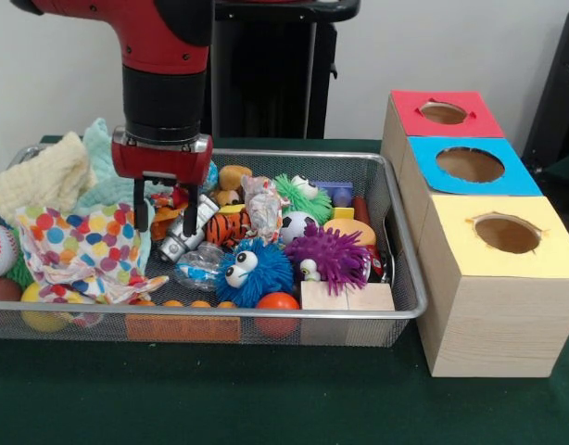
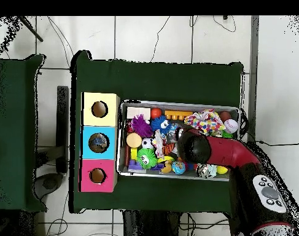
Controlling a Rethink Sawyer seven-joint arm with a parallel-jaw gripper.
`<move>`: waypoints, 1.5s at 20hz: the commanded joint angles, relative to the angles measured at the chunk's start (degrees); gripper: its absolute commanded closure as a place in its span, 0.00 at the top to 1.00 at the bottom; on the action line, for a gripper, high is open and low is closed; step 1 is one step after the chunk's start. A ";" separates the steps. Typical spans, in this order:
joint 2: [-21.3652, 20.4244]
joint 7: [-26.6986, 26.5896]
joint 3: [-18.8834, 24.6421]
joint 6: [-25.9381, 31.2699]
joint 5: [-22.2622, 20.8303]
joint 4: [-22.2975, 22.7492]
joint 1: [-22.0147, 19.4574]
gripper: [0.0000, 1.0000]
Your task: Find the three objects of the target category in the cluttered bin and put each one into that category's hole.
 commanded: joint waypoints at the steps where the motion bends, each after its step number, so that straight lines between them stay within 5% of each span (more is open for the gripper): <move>1: 3.50 2.80 3.25 4.22 1.08 -4.44 1.12 1.00; 18: 1.56 5.83 1.54 3.82 2.32 -1.09 3.17 1.00; 30: 7.23 7.29 0.78 -0.08 1.70 -3.81 4.45 1.00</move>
